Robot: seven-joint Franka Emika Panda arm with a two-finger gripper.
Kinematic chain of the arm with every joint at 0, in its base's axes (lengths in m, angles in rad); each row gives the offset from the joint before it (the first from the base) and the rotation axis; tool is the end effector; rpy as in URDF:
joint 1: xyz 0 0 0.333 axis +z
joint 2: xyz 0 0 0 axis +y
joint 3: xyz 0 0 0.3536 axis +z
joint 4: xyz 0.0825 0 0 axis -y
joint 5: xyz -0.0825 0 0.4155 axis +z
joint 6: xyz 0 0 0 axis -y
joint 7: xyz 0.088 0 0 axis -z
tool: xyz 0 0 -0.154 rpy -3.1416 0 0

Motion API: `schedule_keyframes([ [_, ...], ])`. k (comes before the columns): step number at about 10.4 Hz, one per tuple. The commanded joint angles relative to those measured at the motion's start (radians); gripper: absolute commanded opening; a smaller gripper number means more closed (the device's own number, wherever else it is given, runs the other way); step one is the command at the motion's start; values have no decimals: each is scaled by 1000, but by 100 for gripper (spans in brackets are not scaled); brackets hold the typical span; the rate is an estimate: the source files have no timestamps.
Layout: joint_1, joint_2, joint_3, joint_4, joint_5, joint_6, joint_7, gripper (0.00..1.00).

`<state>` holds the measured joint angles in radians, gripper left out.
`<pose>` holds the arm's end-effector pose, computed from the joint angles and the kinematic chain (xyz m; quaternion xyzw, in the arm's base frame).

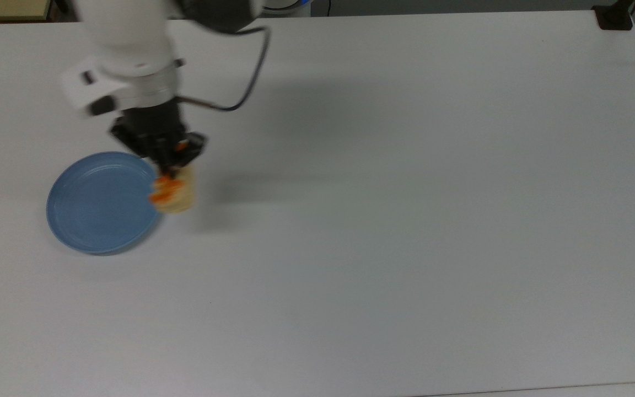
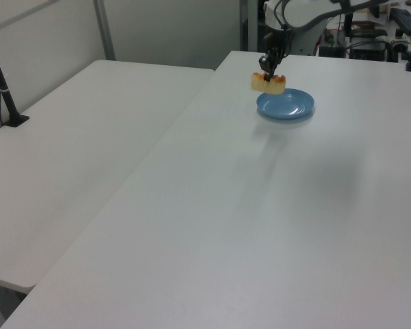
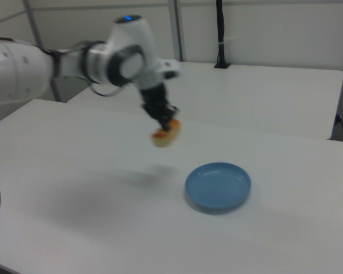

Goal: Put the bread on the table
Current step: 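Lift the bread off the plate and carry it across the table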

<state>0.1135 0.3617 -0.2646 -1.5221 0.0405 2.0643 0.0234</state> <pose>0.7312 -0.0836 0.4571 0.9916 -0.0819 0.0945 0.0328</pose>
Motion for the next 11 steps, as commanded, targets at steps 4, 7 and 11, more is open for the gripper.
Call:
schedule_keyframes([
  [4,375,-179,157,-289,15,-84,260,0],
  [7,585,-161,172,-337,15,-6,462,0],
  [11,627,-35,272,-337,-22,91,650,0],
])
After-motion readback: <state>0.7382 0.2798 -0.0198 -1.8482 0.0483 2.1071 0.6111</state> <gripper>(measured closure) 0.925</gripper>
